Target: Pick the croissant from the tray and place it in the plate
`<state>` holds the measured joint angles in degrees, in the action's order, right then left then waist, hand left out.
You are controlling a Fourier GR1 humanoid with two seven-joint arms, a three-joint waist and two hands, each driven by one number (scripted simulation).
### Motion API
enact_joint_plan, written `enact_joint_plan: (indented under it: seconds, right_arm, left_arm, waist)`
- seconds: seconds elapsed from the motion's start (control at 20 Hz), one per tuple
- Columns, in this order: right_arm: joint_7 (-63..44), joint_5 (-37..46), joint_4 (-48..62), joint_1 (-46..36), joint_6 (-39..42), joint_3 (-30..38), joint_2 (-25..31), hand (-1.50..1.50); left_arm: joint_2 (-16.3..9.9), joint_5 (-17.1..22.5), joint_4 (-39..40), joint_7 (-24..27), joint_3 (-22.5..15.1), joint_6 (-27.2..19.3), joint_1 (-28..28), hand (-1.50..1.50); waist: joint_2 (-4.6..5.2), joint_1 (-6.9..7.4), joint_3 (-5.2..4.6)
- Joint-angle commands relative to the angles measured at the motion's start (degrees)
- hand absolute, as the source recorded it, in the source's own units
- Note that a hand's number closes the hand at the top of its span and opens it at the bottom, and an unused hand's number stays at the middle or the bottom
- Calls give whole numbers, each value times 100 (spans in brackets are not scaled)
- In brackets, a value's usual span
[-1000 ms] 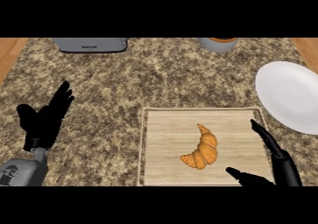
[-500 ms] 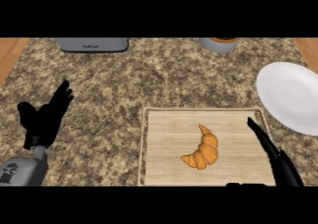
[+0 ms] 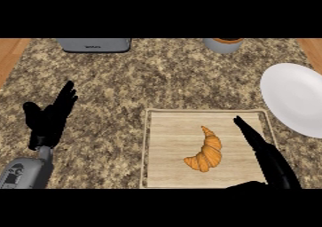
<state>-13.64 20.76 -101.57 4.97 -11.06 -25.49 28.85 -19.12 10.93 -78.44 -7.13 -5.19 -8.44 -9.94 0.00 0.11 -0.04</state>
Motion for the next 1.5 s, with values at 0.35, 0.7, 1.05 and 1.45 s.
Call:
enact_joint_plan:
  seconds: [0.35,0.7,1.05,1.45]
  right_arm:
    - [-1456,788,131,-672,1244,-140,-385,-150]
    - [-1618,783,464,-1084,1974,155,-833,-150]
    - [-1410,1589,1006,-1142,2016,309,-1334,-150]
    - [-1004,1982,1966,-1330,2192,288,-1683,-150]
  left_arm:
    - [244,-359,-157,-88,137,-12,99,0]
    - [72,-185,88,226,614,645,231,0]
    - [472,-652,-50,48,578,489,54,0]
    - [559,-803,-348,-549,616,476,-111,0]
  waist:
    - [-2,-9,3]
    - [-1,-2,3]
    - [-2,-13,4]
    - [-1,-6,5]
